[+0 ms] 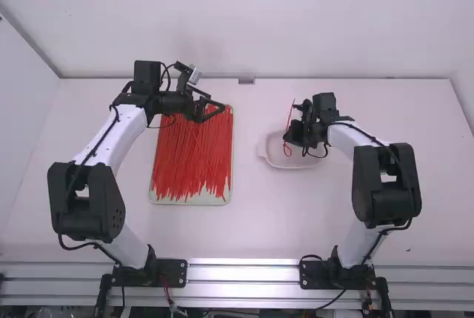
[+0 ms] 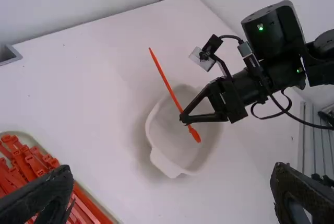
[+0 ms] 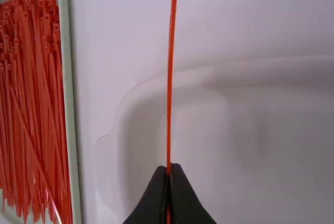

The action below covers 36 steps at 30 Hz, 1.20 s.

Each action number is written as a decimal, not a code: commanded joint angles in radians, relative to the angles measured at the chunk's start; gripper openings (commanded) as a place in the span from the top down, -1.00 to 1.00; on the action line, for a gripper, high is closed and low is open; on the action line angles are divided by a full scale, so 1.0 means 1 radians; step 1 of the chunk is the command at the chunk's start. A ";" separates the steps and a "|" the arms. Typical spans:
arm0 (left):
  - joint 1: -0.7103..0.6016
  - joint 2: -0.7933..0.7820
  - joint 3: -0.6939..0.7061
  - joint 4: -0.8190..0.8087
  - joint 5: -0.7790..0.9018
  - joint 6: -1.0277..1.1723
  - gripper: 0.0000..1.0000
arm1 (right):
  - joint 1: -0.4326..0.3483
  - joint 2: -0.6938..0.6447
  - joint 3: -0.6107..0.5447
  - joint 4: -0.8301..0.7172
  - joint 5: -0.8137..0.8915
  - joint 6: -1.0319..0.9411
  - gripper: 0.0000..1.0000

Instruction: Fasten the cable tie

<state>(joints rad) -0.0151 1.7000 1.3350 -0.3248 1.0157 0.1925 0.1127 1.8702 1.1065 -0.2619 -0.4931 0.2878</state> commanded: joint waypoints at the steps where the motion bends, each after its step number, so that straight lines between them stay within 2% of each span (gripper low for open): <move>1: -0.003 0.011 -0.001 0.000 0.015 0.014 -0.98 | -0.002 0.010 0.003 -0.003 -0.006 0.003 -0.96; 10: -0.003 0.005 -0.001 0.011 0.021 -0.021 -0.98 | -0.019 0.010 0.012 0.004 -0.058 -0.003 -0.96; 18: 0.012 -0.080 -0.001 -0.028 -0.037 -0.013 -0.99 | -0.069 -0.029 0.117 -0.111 -0.138 -0.054 -0.96; 24: 0.081 -0.207 -0.001 -0.166 -0.060 -0.033 -0.98 | -0.064 -0.125 0.199 -0.278 -0.096 -0.068 -0.96; 29: 0.132 -0.297 -0.001 -0.270 -0.092 -0.044 -0.98 | -0.031 -0.227 0.205 -0.354 -0.032 -0.080 -0.96; 36: 0.161 -0.388 -0.001 -0.321 -0.109 -0.039 -0.98 | 0.008 -0.385 0.205 -0.479 0.061 -0.085 -0.96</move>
<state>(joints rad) 0.1383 1.3502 1.3350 -0.6392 0.9096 0.1505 0.1154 1.5387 1.2816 -0.7250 -0.4828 0.2100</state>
